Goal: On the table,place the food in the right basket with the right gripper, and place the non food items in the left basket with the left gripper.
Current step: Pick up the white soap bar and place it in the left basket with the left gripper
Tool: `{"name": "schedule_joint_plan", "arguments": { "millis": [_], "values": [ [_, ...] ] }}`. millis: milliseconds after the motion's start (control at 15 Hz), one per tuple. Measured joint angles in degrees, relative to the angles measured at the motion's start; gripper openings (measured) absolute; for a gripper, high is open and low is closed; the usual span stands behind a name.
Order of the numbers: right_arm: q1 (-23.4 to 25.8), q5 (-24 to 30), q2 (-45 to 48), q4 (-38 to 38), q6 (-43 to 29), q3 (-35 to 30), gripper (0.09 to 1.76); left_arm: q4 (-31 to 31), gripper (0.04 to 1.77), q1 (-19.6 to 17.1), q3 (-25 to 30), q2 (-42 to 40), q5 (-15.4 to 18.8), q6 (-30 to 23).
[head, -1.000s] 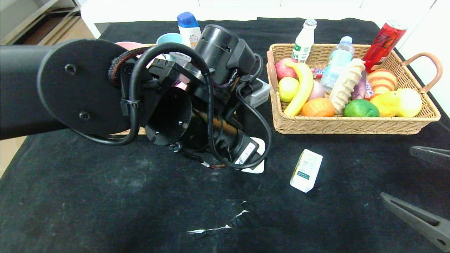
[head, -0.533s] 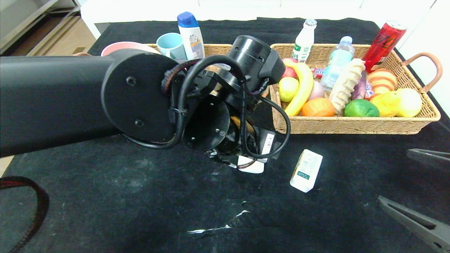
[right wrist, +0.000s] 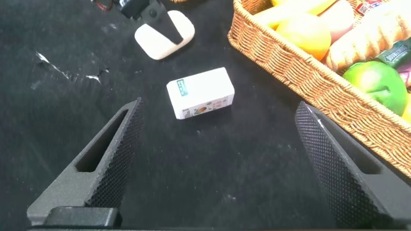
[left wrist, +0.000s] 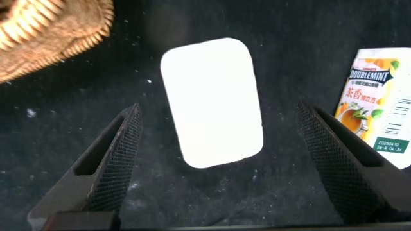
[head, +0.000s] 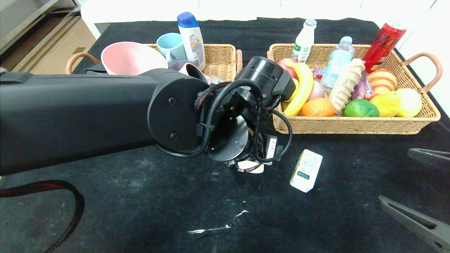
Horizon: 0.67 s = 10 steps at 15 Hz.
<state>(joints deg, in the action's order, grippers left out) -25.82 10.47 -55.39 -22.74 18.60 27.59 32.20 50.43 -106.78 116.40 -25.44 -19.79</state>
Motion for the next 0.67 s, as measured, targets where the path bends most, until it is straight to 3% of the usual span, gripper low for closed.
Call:
{"name": "schedule_joint_plan", "arguments": {
  "millis": [200,667],
  "values": [
    [-0.02,0.0,0.44,-0.06,-0.02,0.02,1.71,-0.15,1.72,-0.51,-0.17,0.85,-1.56,-0.5],
    [0.0,-0.02,1.21,-0.05,-0.02,0.11,1.71,-0.8,1.72,-0.85,-1.1,2.45,-1.21,-0.28]
  ]
}}
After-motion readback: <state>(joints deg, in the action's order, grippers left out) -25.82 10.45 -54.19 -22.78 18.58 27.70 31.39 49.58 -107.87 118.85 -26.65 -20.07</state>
